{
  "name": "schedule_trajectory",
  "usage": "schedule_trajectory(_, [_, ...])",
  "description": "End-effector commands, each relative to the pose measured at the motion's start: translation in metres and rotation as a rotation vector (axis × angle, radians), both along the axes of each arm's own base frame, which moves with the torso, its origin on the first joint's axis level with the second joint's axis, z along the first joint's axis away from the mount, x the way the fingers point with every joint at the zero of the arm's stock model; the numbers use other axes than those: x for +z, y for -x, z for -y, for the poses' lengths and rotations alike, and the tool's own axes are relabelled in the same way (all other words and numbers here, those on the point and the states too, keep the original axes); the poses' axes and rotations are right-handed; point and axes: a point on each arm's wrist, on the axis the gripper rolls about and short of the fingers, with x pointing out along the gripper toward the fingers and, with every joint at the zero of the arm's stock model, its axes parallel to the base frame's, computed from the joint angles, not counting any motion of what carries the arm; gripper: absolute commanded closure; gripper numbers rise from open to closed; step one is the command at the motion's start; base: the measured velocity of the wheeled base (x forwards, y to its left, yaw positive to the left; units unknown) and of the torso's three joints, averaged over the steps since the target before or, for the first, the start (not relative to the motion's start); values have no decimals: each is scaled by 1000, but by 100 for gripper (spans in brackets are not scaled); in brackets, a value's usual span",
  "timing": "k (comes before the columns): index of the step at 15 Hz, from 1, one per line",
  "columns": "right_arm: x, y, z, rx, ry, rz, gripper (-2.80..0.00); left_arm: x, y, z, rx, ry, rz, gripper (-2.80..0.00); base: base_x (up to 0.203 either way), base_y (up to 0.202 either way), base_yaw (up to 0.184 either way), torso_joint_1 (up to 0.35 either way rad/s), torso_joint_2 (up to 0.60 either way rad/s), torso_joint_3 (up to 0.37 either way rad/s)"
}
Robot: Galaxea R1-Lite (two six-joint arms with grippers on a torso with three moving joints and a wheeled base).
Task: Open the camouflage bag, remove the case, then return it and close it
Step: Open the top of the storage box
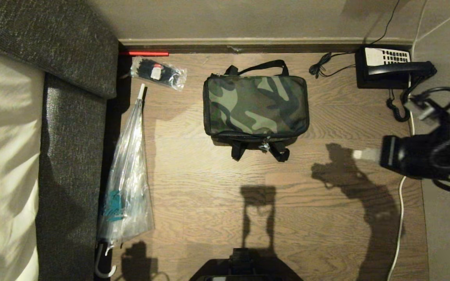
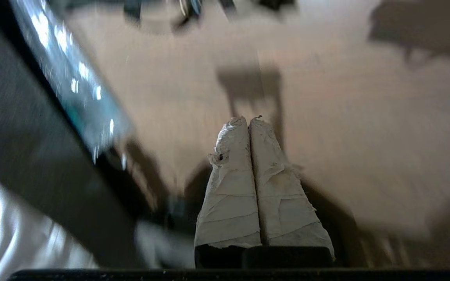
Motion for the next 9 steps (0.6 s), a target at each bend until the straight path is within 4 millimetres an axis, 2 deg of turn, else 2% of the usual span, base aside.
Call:
schedule_trajectory(1, [-43, -58, -46, 7, 22, 2, 0, 0, 0, 0, 0, -1, -1, 0, 0, 0, 0, 0, 0, 0])
schedule_trajectory(3, [-51, -67, -85, 14, 1, 96, 0, 0, 0, 0, 0, -1, 0, 0, 0, 0, 0, 0, 0, 0])
schedule_trajectory(6, [-77, -71, -121, 55, 3, 149, 0, 0, 0, 0, 0, -1, -1, 0, 0, 0, 0, 0, 0, 0])
schedule_trajectory(7, [-83, -72, -131, 48, 39, 192, 0, 0, 0, 0, 0, 0, -1, 0, 0, 0, 0, 0, 0, 0])
schedule_trajectory(9, [-91, -72, -133, 69, 224, 300, 0, 0, 0, 0, 0, 1, -1, 0, 0, 0, 0, 0, 0, 0])
